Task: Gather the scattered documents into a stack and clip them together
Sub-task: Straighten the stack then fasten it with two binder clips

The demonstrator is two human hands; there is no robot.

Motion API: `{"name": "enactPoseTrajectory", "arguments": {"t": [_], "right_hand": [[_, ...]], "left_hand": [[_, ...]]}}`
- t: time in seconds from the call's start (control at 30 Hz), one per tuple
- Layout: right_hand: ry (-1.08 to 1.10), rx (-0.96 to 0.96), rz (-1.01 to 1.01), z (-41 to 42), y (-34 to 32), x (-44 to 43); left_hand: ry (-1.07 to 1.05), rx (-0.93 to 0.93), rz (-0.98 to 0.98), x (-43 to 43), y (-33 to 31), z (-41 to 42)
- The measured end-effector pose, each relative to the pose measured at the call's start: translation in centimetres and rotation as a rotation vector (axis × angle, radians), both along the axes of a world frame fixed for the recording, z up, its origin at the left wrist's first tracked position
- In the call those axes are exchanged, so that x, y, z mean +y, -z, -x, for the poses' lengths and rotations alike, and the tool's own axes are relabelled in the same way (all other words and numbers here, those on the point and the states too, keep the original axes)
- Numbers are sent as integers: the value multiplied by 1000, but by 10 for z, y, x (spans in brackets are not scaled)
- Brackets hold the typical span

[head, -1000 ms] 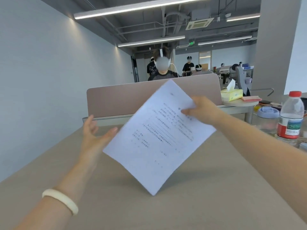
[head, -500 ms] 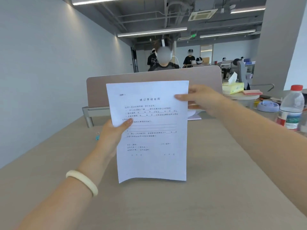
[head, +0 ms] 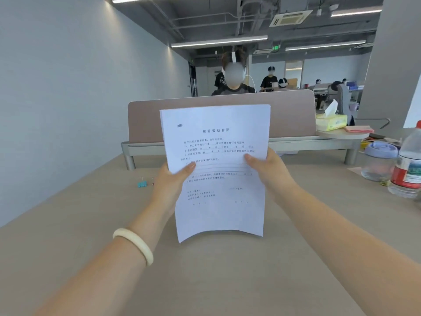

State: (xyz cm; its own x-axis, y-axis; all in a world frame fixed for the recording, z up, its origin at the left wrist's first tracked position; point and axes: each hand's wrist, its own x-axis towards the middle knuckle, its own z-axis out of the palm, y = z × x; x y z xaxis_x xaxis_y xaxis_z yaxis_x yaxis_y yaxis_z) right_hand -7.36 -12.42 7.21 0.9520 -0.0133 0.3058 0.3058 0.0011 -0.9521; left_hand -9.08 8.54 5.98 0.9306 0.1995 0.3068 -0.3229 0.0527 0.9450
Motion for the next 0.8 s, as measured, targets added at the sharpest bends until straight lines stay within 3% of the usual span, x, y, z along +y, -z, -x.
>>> {"name": "enactPoseTrajectory", "arguments": {"t": [0.63,0.8], "right_hand": [[-92,-1,103,-9,8,11],[-186,153,150,-44,17,39]], "left_hand": [[-22,35,-132,23,11,-6],[-14,165,-154,69,12,-32]]}}
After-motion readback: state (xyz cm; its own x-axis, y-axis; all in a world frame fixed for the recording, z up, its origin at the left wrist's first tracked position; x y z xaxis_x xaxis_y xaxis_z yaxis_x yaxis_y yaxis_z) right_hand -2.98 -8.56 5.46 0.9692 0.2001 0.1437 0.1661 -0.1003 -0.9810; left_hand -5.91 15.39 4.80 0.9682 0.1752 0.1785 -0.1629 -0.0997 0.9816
